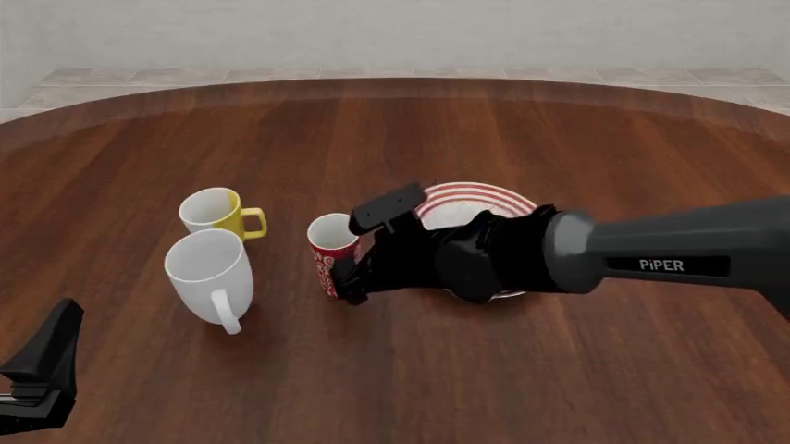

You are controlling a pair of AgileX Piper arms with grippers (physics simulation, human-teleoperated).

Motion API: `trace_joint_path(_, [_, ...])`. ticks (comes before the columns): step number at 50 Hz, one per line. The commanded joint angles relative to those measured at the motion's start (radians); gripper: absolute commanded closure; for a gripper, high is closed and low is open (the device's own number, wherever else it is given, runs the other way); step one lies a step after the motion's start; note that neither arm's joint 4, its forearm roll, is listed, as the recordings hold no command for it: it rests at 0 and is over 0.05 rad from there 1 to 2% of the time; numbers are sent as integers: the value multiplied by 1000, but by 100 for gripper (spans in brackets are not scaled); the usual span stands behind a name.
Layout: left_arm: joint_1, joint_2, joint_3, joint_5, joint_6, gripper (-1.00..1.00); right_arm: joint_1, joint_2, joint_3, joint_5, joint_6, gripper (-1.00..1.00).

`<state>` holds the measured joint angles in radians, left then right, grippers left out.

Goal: Pick up the red mug and put it on the plate

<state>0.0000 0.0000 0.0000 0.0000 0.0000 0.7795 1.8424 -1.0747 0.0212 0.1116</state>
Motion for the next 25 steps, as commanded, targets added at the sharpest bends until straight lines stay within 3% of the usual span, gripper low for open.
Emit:
trace_joint_path(1, [0,0,0,0,0,-100,2,23,-8,-4,9,-100])
trace_joint_path(25, [0,0,0,0,0,-100,11,78,-34,-5,33,-100])
